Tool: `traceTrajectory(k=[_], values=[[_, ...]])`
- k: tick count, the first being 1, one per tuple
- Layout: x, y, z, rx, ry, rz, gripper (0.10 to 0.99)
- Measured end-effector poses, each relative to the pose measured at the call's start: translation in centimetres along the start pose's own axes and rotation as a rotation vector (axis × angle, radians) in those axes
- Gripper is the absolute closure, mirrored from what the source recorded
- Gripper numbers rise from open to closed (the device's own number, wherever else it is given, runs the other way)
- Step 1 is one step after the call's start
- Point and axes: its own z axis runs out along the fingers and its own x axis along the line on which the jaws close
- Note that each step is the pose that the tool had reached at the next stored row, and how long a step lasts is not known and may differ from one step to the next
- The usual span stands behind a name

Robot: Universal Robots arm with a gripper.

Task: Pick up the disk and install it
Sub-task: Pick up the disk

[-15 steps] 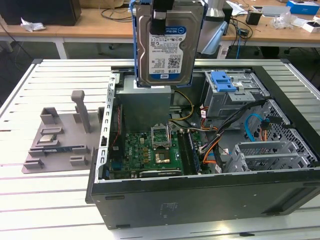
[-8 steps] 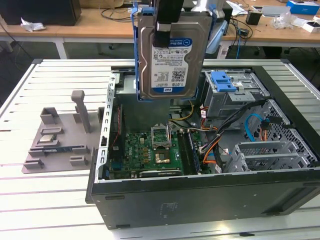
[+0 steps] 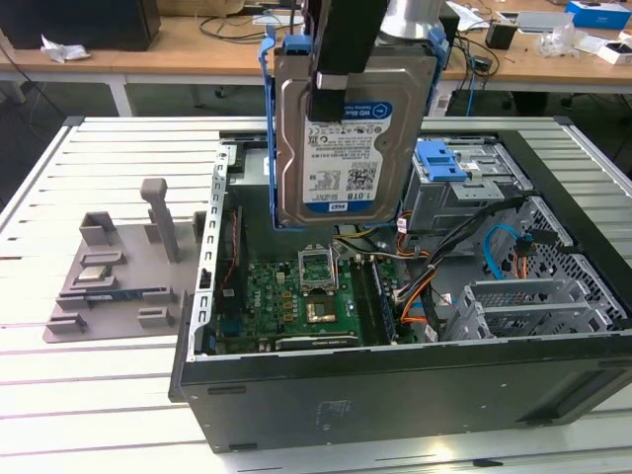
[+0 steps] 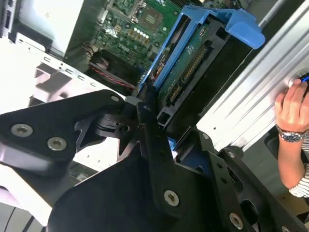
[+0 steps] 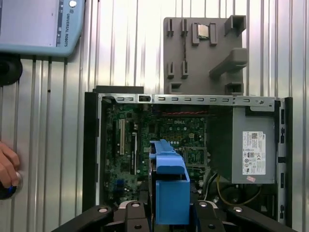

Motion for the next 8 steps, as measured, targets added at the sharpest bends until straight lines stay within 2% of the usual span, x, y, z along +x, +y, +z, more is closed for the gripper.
traceTrajectory(k=[3,5,7,8], values=[[1.34,0.00,0.02,0.000,-0.0001,0.000,0.718],[2.64,0.02,0.03,0.000,-0.0010,0.000,0.718],[3.30,0.03,0.02,0.000,-0.0061,0.000,0.718],[3.88,0.03,0.01,0.000,-0.0096,0.000,0.718]])
